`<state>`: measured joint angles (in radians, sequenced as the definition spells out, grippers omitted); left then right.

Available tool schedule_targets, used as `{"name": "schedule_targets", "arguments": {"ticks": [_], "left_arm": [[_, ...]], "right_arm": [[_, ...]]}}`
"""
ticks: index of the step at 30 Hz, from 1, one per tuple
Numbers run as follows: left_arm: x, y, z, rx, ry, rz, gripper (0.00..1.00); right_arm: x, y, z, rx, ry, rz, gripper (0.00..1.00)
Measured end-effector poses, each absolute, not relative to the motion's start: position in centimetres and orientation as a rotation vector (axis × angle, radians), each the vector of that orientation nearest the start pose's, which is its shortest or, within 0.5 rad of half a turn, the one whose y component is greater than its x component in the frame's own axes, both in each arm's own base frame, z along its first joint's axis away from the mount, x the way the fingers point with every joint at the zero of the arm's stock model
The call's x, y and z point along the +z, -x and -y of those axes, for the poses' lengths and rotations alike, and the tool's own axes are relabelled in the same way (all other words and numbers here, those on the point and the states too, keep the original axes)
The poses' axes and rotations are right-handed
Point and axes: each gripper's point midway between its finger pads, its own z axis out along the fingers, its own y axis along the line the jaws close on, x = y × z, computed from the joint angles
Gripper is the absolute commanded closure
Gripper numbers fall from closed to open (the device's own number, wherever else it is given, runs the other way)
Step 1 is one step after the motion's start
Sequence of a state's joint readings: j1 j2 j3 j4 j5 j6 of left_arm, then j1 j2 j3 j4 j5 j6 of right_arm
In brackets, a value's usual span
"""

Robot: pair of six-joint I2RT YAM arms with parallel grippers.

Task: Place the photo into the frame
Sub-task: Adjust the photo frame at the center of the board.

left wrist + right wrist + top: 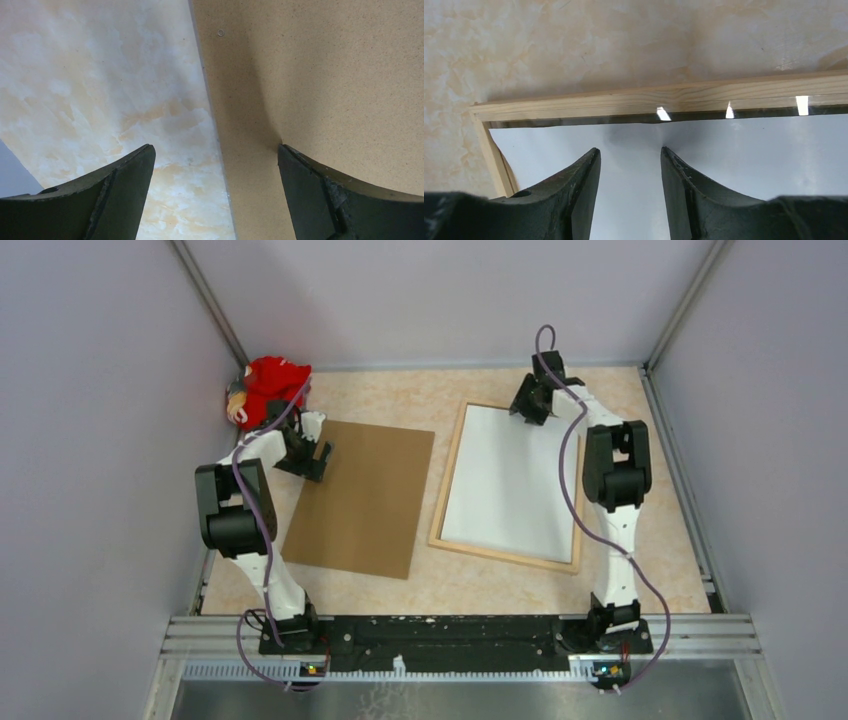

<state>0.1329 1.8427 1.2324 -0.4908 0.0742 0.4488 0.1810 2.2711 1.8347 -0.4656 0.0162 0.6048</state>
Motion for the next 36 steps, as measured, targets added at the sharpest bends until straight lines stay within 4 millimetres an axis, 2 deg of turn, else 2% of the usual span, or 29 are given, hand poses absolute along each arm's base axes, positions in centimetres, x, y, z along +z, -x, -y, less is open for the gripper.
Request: {"name": "schedule_targets", "arguments": {"ticks": [3,10,14,17,23,26,31,33,36], "left_arm": [[3.7,-40.0,-6.0,0.076,-0.437,-2.638,0.01],[4.7,-40.4,-7.2,0.055,-0.398,-2.628,0.01],[5.3,-40.7,-8.2,0.068,-0.38,-2.619,0.01],[5.3,-40.5,-8.6,0.07,-0.374,-2.624,0.01],[5.2,-40.4,-8.6,0.066,-0.379,-2.629,0.01],[5.2,-40.2,-8.0,0.022,-0.391,-2.627,0.01],[5.7,-40.2,-5.6,-0.09,-0.442,-2.621,0.01],[6.2,-40.6,-4.0,-0.115,-0.492,-2.607,0.01],[7.2,-41.3,-0.1,-0.133,-0.62,-2.564,0.01]], "right_arm": [[5.6,-55.5,-13.2,0.333,-0.513,-2.435,0.49],[6.5,-54.9,-17.1,0.389,-0.446,-2.441,0.42],[7.0,-54.7,-18.2,0.395,-0.427,-2.446,0.42],[8.0,-55.3,-18.4,0.393,-0.423,-2.426,0.43],[8.9,-57.2,-17.1,0.377,-0.448,-2.383,0.44],[8.1,-57.7,-15.8,0.352,-0.462,-2.387,0.46],[6.2,-57.8,-14.4,0.321,-0.479,-2.424,0.51],[5.7,-57.7,-14.2,0.317,-0.486,-2.435,0.52],[5.7,-57.7,-14.1,0.318,-0.486,-2.438,0.53]]}}
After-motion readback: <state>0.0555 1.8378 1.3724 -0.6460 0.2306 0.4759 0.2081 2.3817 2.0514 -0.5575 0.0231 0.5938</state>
